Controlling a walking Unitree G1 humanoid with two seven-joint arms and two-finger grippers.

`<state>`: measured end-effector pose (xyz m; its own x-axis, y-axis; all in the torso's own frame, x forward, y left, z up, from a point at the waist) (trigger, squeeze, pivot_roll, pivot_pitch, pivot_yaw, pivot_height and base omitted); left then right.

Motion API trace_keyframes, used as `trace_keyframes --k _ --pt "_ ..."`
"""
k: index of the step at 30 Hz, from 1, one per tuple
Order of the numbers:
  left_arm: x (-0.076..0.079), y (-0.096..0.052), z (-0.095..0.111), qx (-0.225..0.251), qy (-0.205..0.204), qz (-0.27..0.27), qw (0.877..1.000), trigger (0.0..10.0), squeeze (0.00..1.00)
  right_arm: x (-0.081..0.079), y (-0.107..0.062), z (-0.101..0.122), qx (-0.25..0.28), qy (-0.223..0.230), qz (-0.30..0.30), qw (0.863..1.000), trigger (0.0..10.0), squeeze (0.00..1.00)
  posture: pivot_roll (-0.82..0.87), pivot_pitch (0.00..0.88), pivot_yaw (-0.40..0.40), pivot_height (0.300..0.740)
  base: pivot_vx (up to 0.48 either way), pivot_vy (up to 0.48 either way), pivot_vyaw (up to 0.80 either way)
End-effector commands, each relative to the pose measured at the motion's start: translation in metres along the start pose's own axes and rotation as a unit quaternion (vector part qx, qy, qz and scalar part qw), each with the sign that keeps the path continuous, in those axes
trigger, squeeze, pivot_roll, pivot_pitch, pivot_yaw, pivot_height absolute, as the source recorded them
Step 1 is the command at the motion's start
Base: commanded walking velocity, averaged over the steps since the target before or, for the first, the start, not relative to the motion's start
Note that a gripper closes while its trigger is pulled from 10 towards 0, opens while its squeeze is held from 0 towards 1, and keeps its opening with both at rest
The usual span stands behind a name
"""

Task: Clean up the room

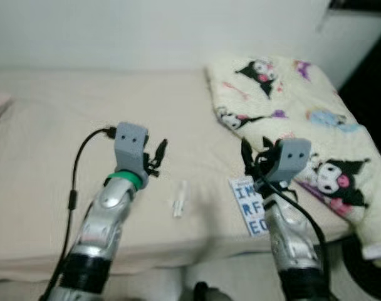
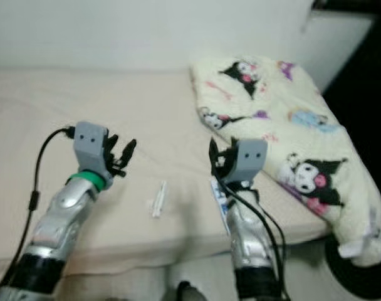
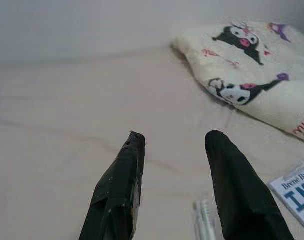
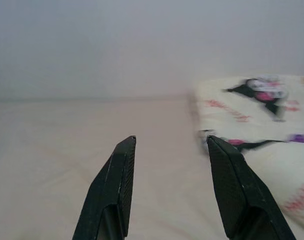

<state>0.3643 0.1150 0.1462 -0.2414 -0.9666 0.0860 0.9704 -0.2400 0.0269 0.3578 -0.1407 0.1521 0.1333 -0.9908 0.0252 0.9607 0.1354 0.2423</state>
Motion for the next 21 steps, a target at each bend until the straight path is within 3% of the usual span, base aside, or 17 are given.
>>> trace_keyframes --k 1,8,11,12,14,16,19,21 --pt "0.006 -0.001 -0.007 -0.011 -0.004 -0.009 1.000 10.0 0.00 0.007 -0.005 -0.006 -0.011 -0.004 -0.009 1.000 10.0 0.00 0.00 0.045 0.031 0.726 0.000 0.000 0.00" --pt "0.005 -0.004 -0.016 -0.031 0.005 -0.016 0.999 10.0 0.00 -0.002 -0.007 -0.013 -0.028 0.005 0.014 1.000 10.0 0.00 0.00 0.042 0.034 0.726 0.000 0.000 0.00" --pt "0.005 -0.010 -0.041 -0.077 0.008 -0.027 0.997 10.0 0.00 -0.011 -0.009 -0.021 -0.045 0.012 0.038 0.998 10.0 0.00 0.00 0.042 0.031 0.726 0.000 0.000 0.00" --pt "0.005 -0.010 -0.041 -0.077 0.008 -0.027 0.997 10.0 0.00 -0.011 -0.009 -0.021 -0.045 0.012 0.038 0.998 10.0 0.00 0.00 0.042 0.031 0.726 0.000 0.000 0.00" --pt "-0.007 -0.018 -0.076 -0.123 0.022 -0.005 0.992 10.0 0.00 -0.021 -0.013 -0.032 -0.065 0.010 0.064 0.996 10.0 0.00 0.00 0.053 0.023 0.726 0.000 0.000 0.00" --pt "-0.007 -0.018 -0.076 -0.123 0.022 -0.005 0.992 10.0 0.00 -0.021 -0.013 -0.032 -0.065 0.010 0.064 0.996 10.0 0.00 0.00 0.053 0.023 0.726 0.000 0.000 0.00" --pt "-0.036 -0.030 -0.102 -0.145 0.016 0.077 0.986 10.0 0.00 -0.027 -0.015 -0.042 -0.085 0.004 0.089 0.992 10.0 0.00 0.00 0.066 0.001 0.726 0.000 0.000 0.00" --pt "-0.036 -0.030 -0.102 -0.145 0.016 0.077 0.986 10.0 0.00 -0.027 -0.015 -0.042 -0.085 0.004 0.089 0.992 10.0 0.00 0.00 0.066 0.001 0.726 0.000 0.000 0.00"
Point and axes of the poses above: a point about 5 cm out from each wrist's last joint towards the gripper, its own y axis pointing out of the wrist towards the gripper, its own z axis along the axis of the wrist's last joint, x = y × z, the point moved 4 cm from there along y, pointing out of the wrist towards the gripper, and after that the axes turned 5 degrees about -y, right-handed, at the moved point
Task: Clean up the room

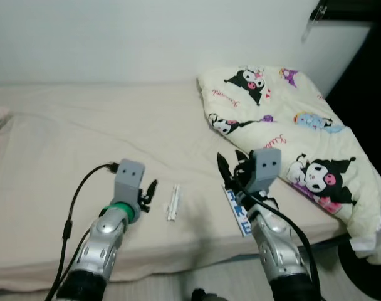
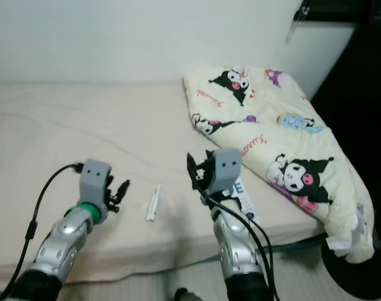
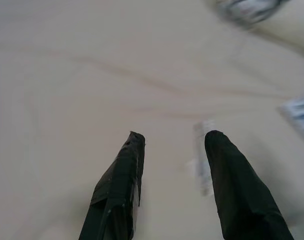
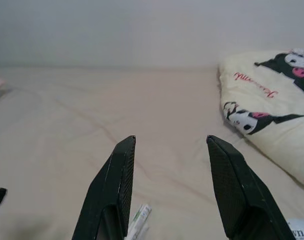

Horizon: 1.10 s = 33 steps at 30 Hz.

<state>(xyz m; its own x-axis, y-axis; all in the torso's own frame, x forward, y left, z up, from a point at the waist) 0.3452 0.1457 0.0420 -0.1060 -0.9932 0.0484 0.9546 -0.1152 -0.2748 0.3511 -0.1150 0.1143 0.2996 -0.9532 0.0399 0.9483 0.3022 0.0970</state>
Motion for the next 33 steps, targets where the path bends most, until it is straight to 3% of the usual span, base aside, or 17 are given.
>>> trace_keyframes --k 1,3,7,13,23,33 --pt "-0.008 -0.002 -0.002 0.006 -0.011 0.025 1.000 10.0 0.00 0.000 -0.002 -0.009 -0.019 -0.003 0.006 1.000 10.0 0.00 0.01 0.071 -0.010 0.726 0.000 0.000 0.00" --pt "-0.008 -0.002 -0.002 0.006 -0.011 0.025 1.000 10.0 0.00 0.000 -0.002 -0.009 -0.019 -0.003 0.006 1.000 10.0 0.00 0.01 0.071 -0.010 0.726 0.000 0.000 0.00" --pt "-0.003 -0.003 0.019 0.044 -0.038 0.024 0.998 10.0 0.00 0.006 0.000 -0.028 -0.053 0.006 0.003 0.999 10.0 0.00 0.03 0.081 -0.012 0.726 0.000 0.000 0.00" --pt "0.007 -0.006 0.043 0.087 -0.017 -0.007 0.996 10.0 0.00 0.002 0.001 -0.033 -0.061 0.011 -0.002 0.998 10.0 0.00 0.03 0.087 -0.001 0.726 0.000 0.000 0.00" --pt "0.017 -0.001 0.053 0.117 -0.011 -0.021 0.993 10.0 0.00 0.012 0.000 -0.033 -0.053 0.003 -0.034 0.998 10.0 0.00 0.01 0.087 0.004 0.726 0.000 0.000 0.00" --pt "0.020 -0.002 0.056 0.117 -0.011 -0.025 0.993 10.0 0.00 0.015 0.002 -0.031 -0.045 -0.003 -0.041 0.998 10.0 0.00 0.02 0.087 0.004 0.681 0.000 0.000 0.00"
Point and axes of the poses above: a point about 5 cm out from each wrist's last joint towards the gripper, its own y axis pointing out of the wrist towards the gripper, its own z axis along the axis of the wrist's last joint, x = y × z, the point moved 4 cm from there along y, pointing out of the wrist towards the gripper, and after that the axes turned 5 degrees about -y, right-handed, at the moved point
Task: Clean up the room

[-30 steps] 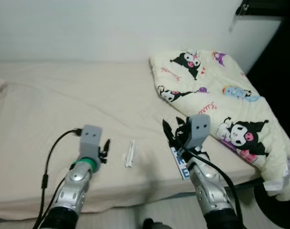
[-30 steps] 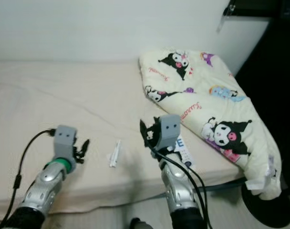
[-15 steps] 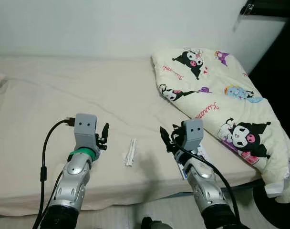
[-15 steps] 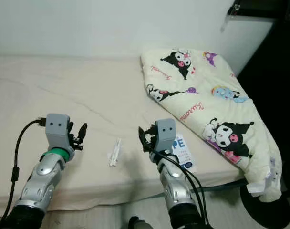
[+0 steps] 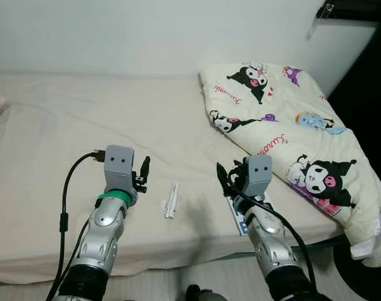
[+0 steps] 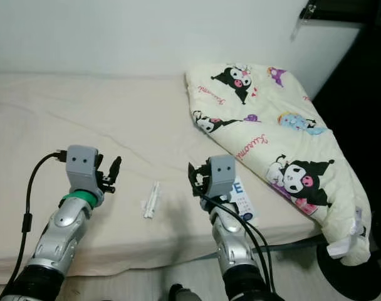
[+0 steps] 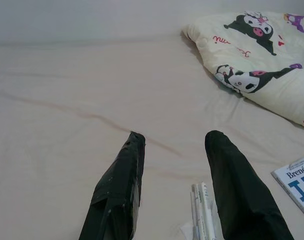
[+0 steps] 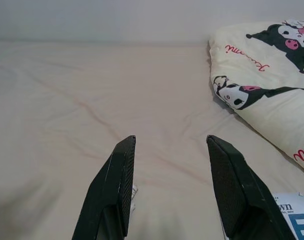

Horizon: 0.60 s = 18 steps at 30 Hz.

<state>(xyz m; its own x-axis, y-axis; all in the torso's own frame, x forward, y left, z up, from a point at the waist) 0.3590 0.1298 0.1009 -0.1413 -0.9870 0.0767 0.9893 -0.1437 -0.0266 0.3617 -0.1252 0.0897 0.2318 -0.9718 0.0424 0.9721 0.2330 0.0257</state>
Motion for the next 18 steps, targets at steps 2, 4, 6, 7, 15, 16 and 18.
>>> trace_keyframes --k 2,4,6,7,15,16,18 --pt "0.0030 -0.0009 -0.0037 -0.006 0.001 -0.005 1.000 10.0 0.00 0.0031 -0.0023 -0.0054 -0.007 0.001 -0.007 1.000 10.0 0.00 0.02 0.086 0.004 0.671 0.000 0.000 0.00" --pt "0.0034 -0.0007 -0.0039 -0.005 0.001 -0.005 1.000 10.0 0.00 0.0033 -0.0022 -0.0055 -0.006 0.001 -0.008 1.000 10.0 0.00 0.02 0.086 0.005 0.666 0.000 0.000 0.00" --pt "0.0040 -0.0005 -0.0041 -0.005 0.002 -0.006 1.000 10.0 0.00 0.0034 -0.0023 -0.0058 -0.006 0.000 -0.008 1.000 10.0 0.00 0.02 0.086 0.005 0.661 0.000 0.000 0.00" --pt "0.0043 -0.0005 -0.0042 -0.005 0.002 -0.007 1.000 10.0 0.00 0.0035 -0.0022 -0.0061 -0.006 0.000 -0.008 1.000 10.0 0.00 0.02 0.086 0.005 0.656 0.000 0.000 0.00" --pt "0.0065 -0.0001 -0.0050 -0.008 0.005 -0.011 1.000 10.0 0.00 0.0035 -0.0029 -0.0087 -0.008 -0.001 -0.008 1.000 10.0 0.00 0.01 0.083 0.009 0.626 0.000 0.000 0.00" --pt "0.0065 -0.0001 -0.0050 -0.008 0.005 -0.011 1.000 10.0 0.00 0.0035 -0.0029 -0.0087 -0.008 -0.001 -0.008 1.000 10.0 0.00 0.01 0.083 0.009 0.626 0.000 0.000 0.00" --pt "0.0066 0.0000 -0.0049 -0.008 0.005 -0.012 1.000 10.0 0.00 0.0034 -0.0029 -0.0088 -0.008 -0.002 -0.008 1.000 10.0 0.00 0.01 0.083 0.009 0.621 0.000 0.000 0.00"
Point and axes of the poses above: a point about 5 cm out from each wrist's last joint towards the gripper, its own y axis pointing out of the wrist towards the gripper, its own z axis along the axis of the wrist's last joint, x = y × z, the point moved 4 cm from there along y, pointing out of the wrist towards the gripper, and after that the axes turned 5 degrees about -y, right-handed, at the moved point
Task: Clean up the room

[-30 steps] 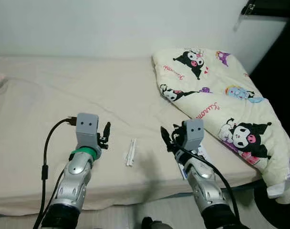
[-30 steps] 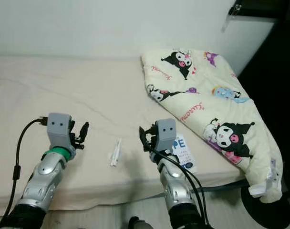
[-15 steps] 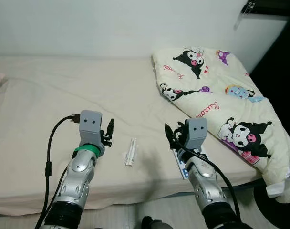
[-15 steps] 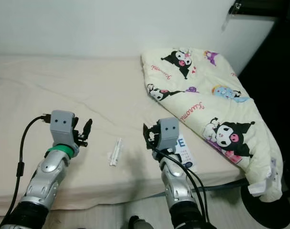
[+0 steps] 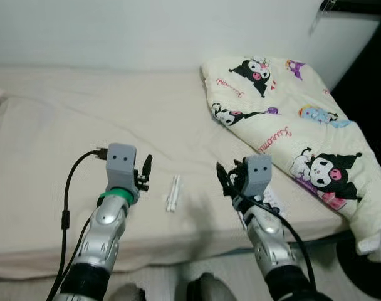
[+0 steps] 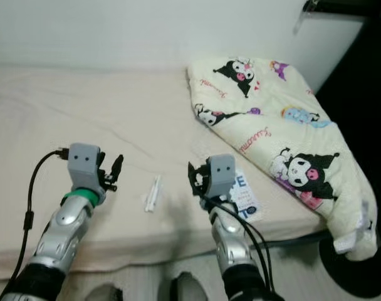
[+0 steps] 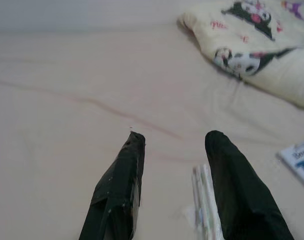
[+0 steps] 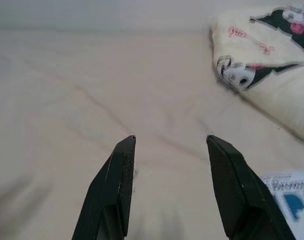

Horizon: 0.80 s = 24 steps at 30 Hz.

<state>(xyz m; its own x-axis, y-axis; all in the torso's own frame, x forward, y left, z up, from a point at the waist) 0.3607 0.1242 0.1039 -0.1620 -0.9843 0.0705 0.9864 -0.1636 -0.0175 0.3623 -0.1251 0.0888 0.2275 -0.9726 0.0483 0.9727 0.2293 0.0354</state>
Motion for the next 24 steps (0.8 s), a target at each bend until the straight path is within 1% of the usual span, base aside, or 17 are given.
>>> trace_keyframes --k 1,2,13,15,17,19,20,21,22,23,24 --pt "0.001 -0.002 -0.008 -0.012 0.002 -0.002 1.000 10.0 0.00 0.003 -0.003 -0.008 -0.013 0.002 -0.006 1.000 10.0 0.00 0.02 0.081 0.011 0.616 0.000 0.000 0.00" --pt "0.001 -0.002 -0.008 -0.013 0.003 -0.003 1.000 10.0 0.00 0.003 -0.003 -0.008 -0.013 0.002 -0.005 1.000 10.0 0.00 0.02 0.081 0.011 0.611 0.000 0.000 0.00" --pt "0.001 -0.002 -0.008 -0.016 0.012 -0.007 1.000 10.0 0.00 0.003 -0.003 -0.008 -0.010 0.005 -0.007 1.000 10.0 0.00 0.02 0.080 0.017 0.611 0.000 0.000 0.00" --pt "0.004 -0.002 -0.009 -0.019 0.015 -0.011 1.000 10.0 0.00 0.002 -0.004 -0.009 -0.011 0.006 -0.007 1.000 10.0 0.00 0.02 0.083 0.020 0.611 0.000 0.000 0.00" --pt "0.010 0.000 -0.013 -0.030 0.027 -0.021 0.999 10.0 0.00 0.001 -0.004 -0.009 -0.010 0.007 -0.008 1.000 10.0 0.00 0.01 0.085 0.022 0.611 0.000 0.000 0.00" --pt "0.010 0.000 -0.013 -0.030 0.027 -0.021 0.999 10.0 0.00 0.001 -0.004 -0.009 -0.010 0.007 -0.008 1.000 10.0 0.00 0.01 0.085 0.022 0.611 0.000 0.000 0.00" --pt "0.013 0.001 -0.014 -0.034 0.033 -0.027 0.999 10.0 0.00 0.001 -0.004 -0.009 -0.010 0.007 -0.009 1.000 10.0 0.00 0.01 0.087 0.024 0.611 0.000 0.000 0.00" --pt "0.013 0.001 -0.014 -0.034 0.033 -0.027 0.999 10.0 0.00 0.001 -0.004 -0.009 -0.010 0.007 -0.009 1.000 10.0 0.00 0.01 0.087 0.024 0.611 0.000 0.000 0.00" --pt "0.018 0.003 -0.014 -0.034 0.037 -0.032 0.998 10.0 0.00 0.001 -0.005 -0.009 -0.010 0.008 -0.010 1.000 10.0 0.00 0.01 0.092 0.025 0.611 0.000 0.000 0.00" --pt "0.018 0.003 -0.014 -0.034 0.037 -0.032 0.998 10.0 0.00 0.001 -0.005 -0.009 -0.010 0.008 -0.010 1.000 10.0 0.00 0.01 0.092 0.025 0.611 0.000 0.000 0.00" --pt "0.023 0.006 -0.013 -0.035 0.038 -0.040 0.998 10.0 0.00 0.002 -0.006 -0.010 -0.011 0.008 -0.011 1.000 10.0 0.00 0.01 0.097 0.027 0.611 0.000 0.000 0.00"
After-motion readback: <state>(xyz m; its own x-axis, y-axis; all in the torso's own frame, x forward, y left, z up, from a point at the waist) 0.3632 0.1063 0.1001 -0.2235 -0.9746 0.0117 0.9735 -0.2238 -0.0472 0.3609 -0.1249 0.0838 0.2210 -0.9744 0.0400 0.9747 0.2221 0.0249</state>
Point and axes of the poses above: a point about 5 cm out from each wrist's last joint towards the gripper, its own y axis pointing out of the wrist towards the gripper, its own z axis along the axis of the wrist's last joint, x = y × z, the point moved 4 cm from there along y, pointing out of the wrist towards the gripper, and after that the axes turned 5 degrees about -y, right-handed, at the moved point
